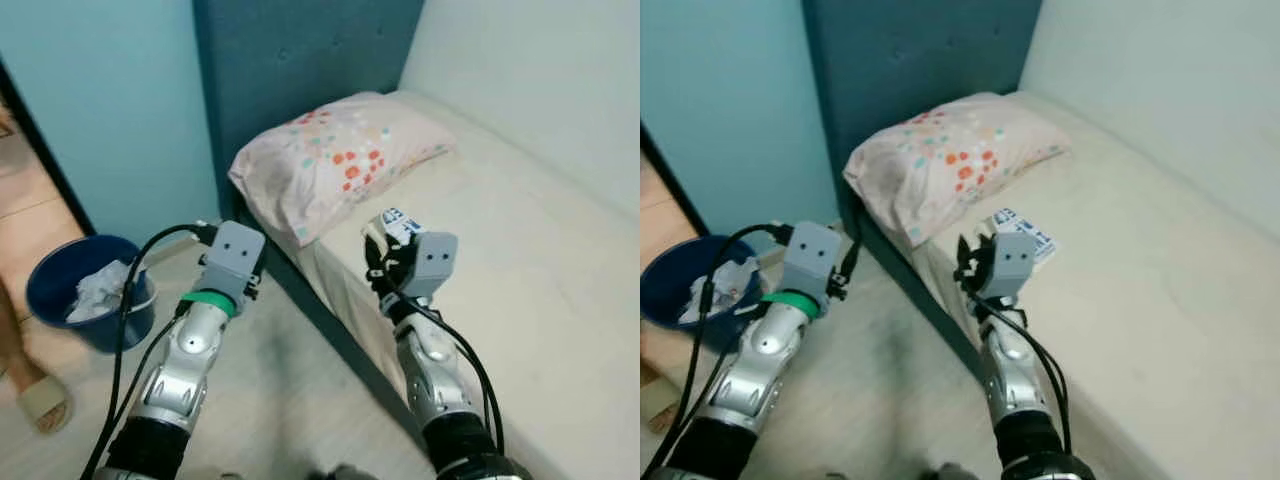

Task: Clean up the room

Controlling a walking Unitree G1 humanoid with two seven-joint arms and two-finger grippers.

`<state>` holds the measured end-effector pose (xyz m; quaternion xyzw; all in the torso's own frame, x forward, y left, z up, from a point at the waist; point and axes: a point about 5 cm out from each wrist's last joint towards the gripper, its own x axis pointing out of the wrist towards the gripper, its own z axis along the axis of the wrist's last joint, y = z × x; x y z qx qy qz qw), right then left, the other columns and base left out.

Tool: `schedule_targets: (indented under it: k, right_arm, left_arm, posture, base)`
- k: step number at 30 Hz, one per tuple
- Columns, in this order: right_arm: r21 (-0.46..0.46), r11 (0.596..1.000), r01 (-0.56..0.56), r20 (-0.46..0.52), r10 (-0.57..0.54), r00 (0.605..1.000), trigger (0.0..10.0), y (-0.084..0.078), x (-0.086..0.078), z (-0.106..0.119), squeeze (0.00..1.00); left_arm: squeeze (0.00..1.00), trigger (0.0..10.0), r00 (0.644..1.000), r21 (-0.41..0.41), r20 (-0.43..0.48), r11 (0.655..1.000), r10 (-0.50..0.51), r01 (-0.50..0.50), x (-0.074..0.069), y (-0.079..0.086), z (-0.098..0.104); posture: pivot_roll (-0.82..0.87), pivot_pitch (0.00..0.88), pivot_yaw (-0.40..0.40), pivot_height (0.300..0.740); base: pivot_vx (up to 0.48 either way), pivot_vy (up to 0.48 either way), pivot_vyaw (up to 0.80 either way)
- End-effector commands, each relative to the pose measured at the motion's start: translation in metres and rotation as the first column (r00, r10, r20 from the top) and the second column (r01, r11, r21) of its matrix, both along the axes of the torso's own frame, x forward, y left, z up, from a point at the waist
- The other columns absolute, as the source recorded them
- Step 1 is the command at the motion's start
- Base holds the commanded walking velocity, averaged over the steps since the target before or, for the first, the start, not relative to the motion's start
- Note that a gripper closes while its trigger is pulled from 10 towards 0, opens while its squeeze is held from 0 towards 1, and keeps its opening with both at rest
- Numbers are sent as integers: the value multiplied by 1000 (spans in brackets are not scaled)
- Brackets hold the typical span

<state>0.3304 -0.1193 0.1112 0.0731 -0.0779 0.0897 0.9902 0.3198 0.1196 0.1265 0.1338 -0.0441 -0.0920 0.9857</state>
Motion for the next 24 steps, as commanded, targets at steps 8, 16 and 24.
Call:
schedule_targets:
  k: [8,16,24]
  right_arm:
    - [-5,1000,22,-42,-22,999,10000,-6,0,-8,0]
    - [0,1000,29,-46,-29,998,10000,-8,0,-8,0]
    - [0,1000,26,-50,-26,998,10000,-8,1,-7,0]
  left_arm:
    - [0,10000,998,-9,-46,999,-43,43,-3,-9,-8]
    - [0,10000,997,-21,-63,999,-48,47,-3,-10,-8]
    - [0,10000,996,-37,-72,998,-56,53,-2,-11,-8]
  posture:
    - [60,14,6,740]
    - [60,14,4,740]
    - [60,11,1,740]
  base:
    - [-41,0,-200]
    - [0,0,-800]
    - [0,0,-800]
